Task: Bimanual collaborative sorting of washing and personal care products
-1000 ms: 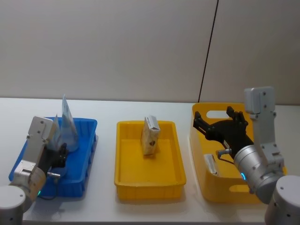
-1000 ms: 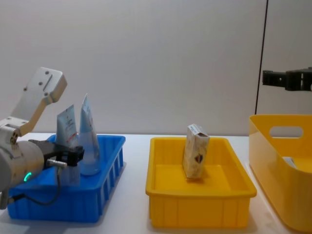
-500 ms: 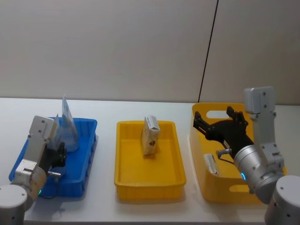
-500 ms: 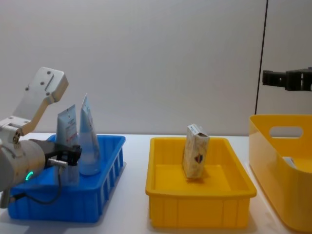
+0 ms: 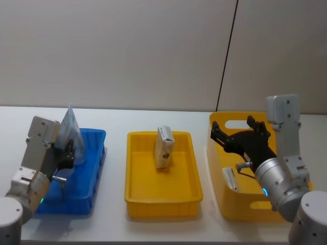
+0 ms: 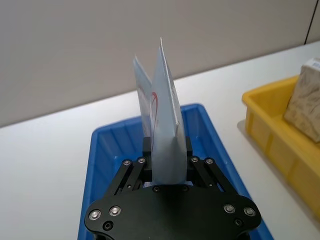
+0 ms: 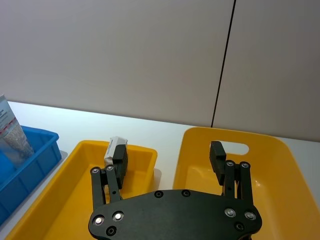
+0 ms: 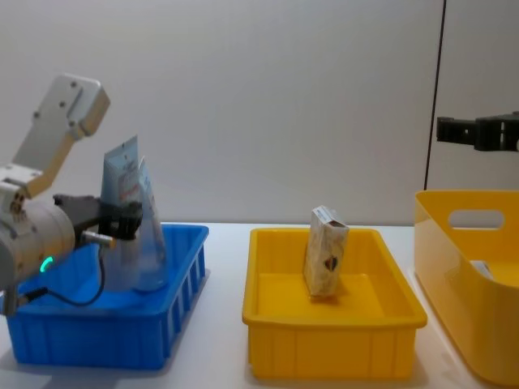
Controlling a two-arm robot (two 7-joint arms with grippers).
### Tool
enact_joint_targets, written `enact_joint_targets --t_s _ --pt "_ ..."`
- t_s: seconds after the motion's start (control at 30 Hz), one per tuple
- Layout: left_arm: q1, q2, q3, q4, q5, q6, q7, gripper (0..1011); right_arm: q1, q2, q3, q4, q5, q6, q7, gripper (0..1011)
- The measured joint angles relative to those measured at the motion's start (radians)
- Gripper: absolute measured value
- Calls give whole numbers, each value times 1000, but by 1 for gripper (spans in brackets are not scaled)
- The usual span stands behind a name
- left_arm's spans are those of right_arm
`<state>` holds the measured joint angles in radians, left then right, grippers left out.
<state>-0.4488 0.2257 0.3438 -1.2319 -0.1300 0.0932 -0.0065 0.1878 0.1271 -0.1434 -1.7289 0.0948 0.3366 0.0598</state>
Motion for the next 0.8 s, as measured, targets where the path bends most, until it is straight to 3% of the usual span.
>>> enact_joint_targets --t_s 0.43,0.8 --pt "30 29 -35 -110 -41 -58 -73 280 0 0 0 0 0 0 0 1002" --pt "37 60 -45 -185 -84 -47 -172 280 0 0 0 0 0 0 0 1002"
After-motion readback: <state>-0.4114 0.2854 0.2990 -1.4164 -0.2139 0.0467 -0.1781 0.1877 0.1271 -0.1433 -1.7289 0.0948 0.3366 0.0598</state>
